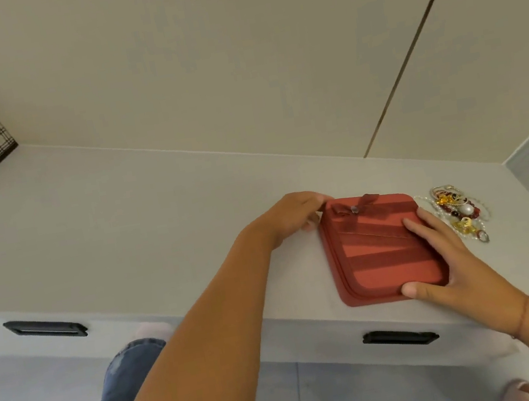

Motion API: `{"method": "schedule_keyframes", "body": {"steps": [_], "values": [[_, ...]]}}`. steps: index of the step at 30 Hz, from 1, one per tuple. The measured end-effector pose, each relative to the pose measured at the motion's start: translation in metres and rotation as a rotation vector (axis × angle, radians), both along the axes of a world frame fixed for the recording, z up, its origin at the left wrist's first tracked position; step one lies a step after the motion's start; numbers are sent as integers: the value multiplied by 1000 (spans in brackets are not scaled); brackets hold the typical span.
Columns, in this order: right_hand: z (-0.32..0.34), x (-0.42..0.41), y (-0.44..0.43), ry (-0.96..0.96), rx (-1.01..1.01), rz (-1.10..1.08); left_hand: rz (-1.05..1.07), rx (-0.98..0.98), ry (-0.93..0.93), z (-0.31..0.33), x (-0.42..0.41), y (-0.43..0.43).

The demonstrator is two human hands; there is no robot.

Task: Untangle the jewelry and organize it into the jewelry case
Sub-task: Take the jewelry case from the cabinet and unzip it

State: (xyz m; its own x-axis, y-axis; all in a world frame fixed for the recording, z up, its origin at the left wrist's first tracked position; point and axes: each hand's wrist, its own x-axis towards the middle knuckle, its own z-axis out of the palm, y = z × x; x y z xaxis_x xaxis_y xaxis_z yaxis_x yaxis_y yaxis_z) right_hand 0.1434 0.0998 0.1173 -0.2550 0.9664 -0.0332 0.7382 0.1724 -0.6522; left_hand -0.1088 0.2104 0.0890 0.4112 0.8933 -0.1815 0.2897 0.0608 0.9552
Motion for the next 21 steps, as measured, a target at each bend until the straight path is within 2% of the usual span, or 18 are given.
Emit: {"method": "schedule_keyframes", "body": {"steps": [2,6,12,15,21], "values": [[0,-1,-1,-1,3,-3,-35,8,33,1,-2,6],[-1,-3,-2,34,-4,-16,-55,-27,-18,-2,-9,14],[-2,-4,-3,69,-29,-24,-194,-93,-44,-3,-11,21],[-2,-5,-2,63,-15,-18,-170,-162,-108,-7,-13,23],[-1,-4,-1,27,8,-1,-82,-99,-108,-11,-15,22]]}}
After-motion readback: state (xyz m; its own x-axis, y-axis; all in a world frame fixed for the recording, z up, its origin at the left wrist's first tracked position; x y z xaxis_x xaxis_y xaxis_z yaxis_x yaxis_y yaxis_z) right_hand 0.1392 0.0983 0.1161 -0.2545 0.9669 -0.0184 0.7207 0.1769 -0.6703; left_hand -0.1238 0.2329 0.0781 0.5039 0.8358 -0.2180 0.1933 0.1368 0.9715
